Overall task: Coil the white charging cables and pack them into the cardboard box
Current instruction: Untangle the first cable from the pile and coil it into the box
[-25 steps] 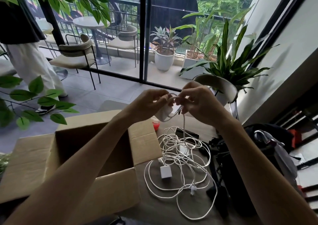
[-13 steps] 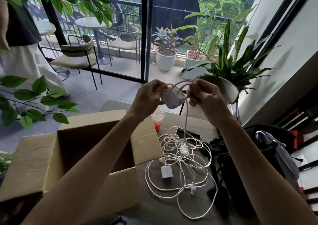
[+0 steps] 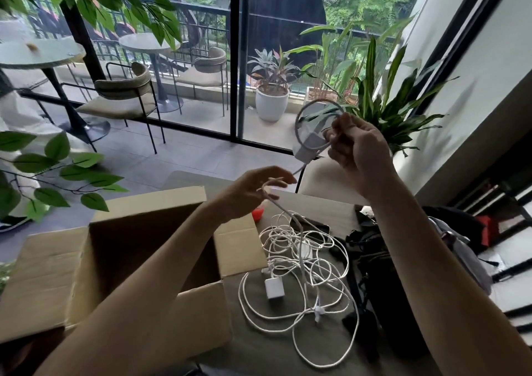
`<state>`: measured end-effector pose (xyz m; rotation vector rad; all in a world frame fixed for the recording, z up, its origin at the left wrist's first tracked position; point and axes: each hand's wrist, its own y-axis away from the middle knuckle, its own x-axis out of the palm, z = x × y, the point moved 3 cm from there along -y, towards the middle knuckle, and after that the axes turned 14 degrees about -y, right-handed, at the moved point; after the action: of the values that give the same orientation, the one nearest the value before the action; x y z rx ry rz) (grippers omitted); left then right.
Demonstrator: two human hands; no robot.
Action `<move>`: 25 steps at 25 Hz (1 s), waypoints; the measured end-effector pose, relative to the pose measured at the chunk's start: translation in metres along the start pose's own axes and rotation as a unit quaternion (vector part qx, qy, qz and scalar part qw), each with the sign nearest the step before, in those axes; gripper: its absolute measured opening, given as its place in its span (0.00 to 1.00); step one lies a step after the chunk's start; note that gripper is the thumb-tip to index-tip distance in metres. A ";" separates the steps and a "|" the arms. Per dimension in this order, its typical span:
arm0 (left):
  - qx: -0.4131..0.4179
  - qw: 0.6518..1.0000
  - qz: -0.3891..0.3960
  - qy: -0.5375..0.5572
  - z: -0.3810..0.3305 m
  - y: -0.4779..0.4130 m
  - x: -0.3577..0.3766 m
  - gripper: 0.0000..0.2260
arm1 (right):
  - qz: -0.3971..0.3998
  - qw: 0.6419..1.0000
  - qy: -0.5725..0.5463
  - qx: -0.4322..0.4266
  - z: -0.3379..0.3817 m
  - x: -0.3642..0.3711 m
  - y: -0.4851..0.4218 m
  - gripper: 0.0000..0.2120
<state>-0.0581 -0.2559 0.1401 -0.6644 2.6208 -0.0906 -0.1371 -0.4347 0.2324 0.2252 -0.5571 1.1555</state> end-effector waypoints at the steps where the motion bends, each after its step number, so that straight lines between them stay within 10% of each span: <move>1: 0.014 1.000 -0.015 -0.006 -0.003 0.002 -0.007 0.22 | -0.007 0.999 0.047 -0.015 0.000 -0.001 0.001 0.15; 5: 0.014 0.985 -0.140 0.099 -0.033 -0.004 -0.041 0.23 | 0.037 0.970 0.225 -0.084 0.005 0.000 0.006 0.14; 10: 0.061 0.998 -0.021 -0.027 -0.070 -0.017 -0.033 0.32 | 0.194 0.925 0.295 -0.144 0.008 0.020 0.003 0.09; 15: -0.021 0.958 0.021 0.286 -0.061 -0.014 -0.015 0.15 | 0.116 0.889 0.388 -0.213 -0.010 0.028 0.003 0.11; 19: 0.049 0.850 0.104 0.514 -0.051 -0.003 0.003 0.08 | 0.152 0.947 0.256 -0.119 -0.039 0.038 0.013 0.11; 25: 0.077 0.836 -0.043 0.541 -0.015 0.022 -0.010 0.13 | 0.168 0.940 0.278 0.104 -0.113 0.029 0.047 0.13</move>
<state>-0.0662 -0.2323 0.1545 -0.8229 3.5644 -0.9529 -0.1372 -0.3422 0.1475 -0.0256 0.0340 1.5386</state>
